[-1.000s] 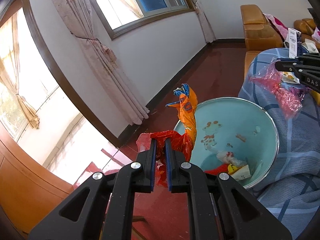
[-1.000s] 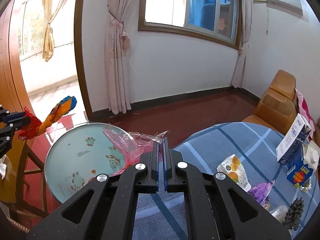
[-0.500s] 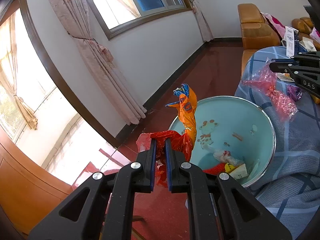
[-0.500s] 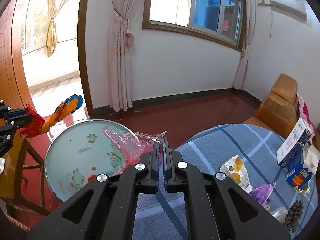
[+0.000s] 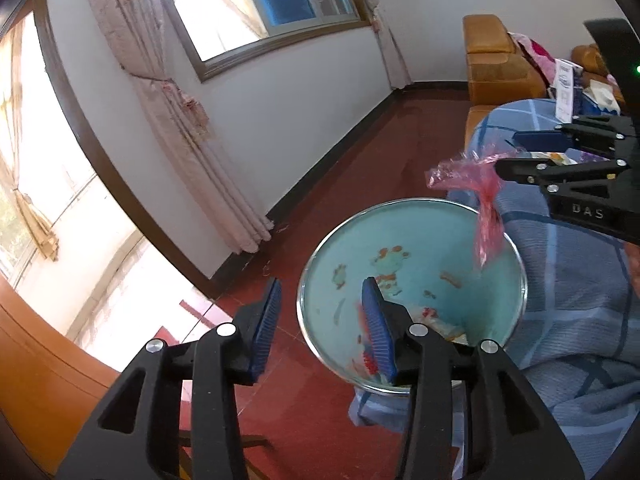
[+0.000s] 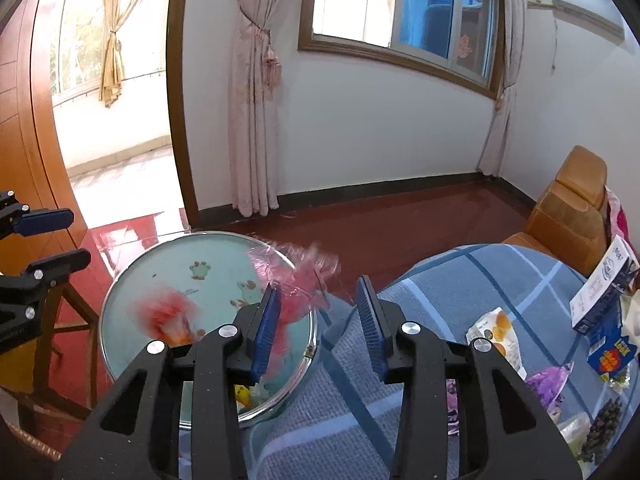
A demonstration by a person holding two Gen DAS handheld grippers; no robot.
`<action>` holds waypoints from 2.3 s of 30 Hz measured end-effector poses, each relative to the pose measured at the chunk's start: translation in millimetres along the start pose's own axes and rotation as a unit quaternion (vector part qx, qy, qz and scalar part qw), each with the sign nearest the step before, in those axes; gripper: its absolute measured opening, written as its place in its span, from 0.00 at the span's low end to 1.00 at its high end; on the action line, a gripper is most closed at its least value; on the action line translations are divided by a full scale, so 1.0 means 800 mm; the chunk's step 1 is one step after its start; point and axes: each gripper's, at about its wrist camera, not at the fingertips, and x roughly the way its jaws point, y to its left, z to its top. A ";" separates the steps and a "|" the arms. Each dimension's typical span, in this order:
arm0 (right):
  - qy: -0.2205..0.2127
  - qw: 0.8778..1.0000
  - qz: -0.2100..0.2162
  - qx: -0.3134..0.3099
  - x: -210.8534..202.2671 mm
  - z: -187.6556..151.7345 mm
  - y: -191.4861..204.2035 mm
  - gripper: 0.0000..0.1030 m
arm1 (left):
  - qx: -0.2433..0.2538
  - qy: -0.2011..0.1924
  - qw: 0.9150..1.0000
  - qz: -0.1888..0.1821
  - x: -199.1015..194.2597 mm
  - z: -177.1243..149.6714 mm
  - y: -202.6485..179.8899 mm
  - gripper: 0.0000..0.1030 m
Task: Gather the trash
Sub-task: 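Open both tools to drop the wrapper and pink bag into the bin, then move both tools back over the table toward the remaining trash, then grasp the red plastic bag with the left tool while the right tool grasps the black rope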
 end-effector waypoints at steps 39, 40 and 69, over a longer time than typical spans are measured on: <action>-0.004 0.927 -0.245 0.285 -0.289 -0.305 -0.269 0.65 | 0.070 -0.032 0.981 -0.176 -0.065 0.049 -0.279 0.78; -0.006 0.924 -0.252 0.289 -0.293 -0.309 -0.271 0.65 | 0.070 -0.033 0.980 -0.183 -0.067 0.051 -0.290 0.78; 0.048 0.935 -0.163 0.313 -0.168 -0.203 -0.349 0.54 | 0.078 -0.029 0.973 -0.213 -0.055 0.071 -0.237 0.02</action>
